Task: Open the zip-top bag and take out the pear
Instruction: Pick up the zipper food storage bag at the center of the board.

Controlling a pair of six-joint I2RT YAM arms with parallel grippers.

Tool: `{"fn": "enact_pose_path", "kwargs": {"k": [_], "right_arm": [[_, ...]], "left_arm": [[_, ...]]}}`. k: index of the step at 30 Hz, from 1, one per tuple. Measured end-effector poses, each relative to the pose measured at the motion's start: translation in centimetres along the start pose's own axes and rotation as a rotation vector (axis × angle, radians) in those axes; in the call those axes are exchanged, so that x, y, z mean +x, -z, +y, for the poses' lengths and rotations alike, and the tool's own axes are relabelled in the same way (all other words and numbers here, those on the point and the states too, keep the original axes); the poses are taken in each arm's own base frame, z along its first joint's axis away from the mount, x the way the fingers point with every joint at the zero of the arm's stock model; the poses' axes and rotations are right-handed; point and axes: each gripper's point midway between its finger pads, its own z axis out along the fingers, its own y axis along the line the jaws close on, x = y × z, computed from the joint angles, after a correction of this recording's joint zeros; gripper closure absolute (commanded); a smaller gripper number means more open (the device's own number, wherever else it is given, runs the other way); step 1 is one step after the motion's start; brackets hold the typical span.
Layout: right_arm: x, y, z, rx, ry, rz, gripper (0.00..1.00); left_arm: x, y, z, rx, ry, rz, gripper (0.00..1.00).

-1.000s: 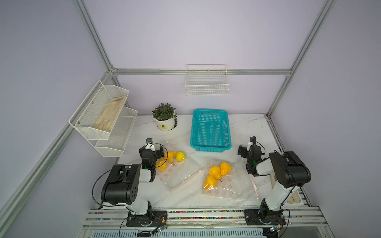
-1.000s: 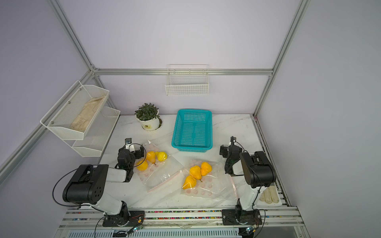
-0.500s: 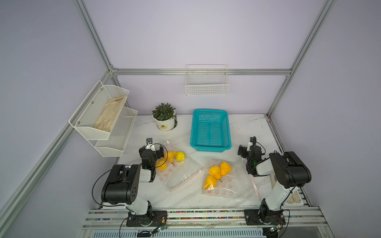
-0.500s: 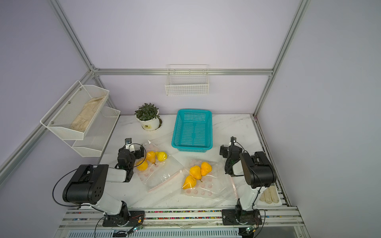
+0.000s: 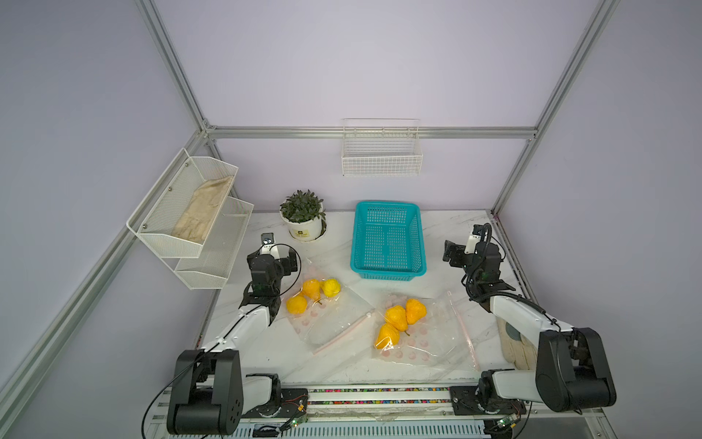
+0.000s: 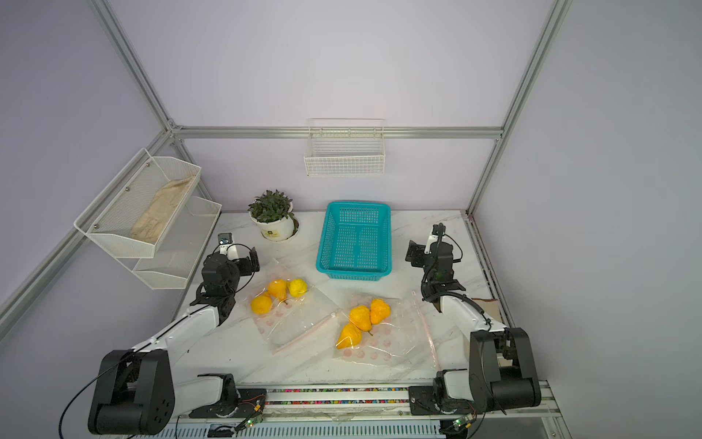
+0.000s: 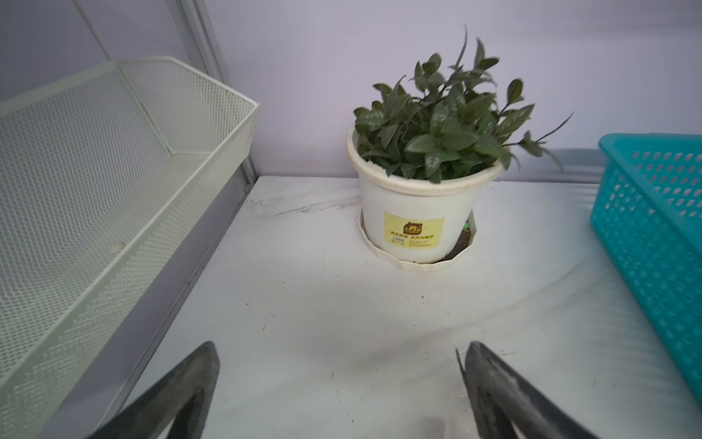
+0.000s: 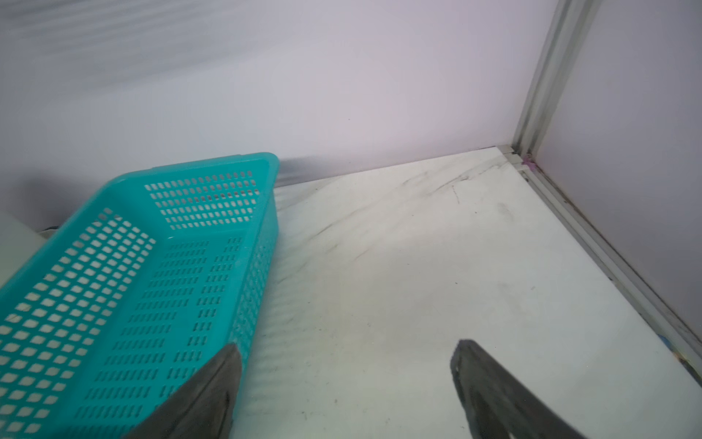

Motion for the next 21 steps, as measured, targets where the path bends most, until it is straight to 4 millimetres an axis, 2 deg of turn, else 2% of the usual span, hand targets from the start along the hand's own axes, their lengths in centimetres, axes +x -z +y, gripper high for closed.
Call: {"fn": "enact_pose_path", "kwargs": {"k": [2, 5, 8, 11, 15, 21], "right_arm": [[-0.3, 0.5, 1.7, -0.066, -0.003, 0.028, 0.1], [0.2, 1.3, 4.7, -0.169, 0.011, 0.086, 0.11], [1.2, 2.1, 7.7, -0.257, 0.046, 0.151, 0.11], [2.1, 2.7, 9.6, -0.308, 0.085, 0.192, 0.11], [3.0, 3.0, 10.1, -0.318, 0.115, 0.225, 0.1], [3.5, 3.0, 9.4, -0.287, 0.163, 0.249, 0.1]], "left_arm": [[-1.3, 0.9, -1.5, 0.069, -0.028, 0.014, 0.02], [-2.0, 2.9, -5.3, 0.22, -0.129, 0.046, 0.02], [-0.8, 5.8, -10.1, 0.381, -0.304, 0.093, 0.02], [1.8, 9.1, -14.5, 0.53, -0.498, 0.147, 0.04], [5.6, 12.3, -16.9, 0.631, -0.706, 0.229, 0.06], [8.6, 16.1, -18.7, 0.69, -0.938, 0.267, 0.16]]}}
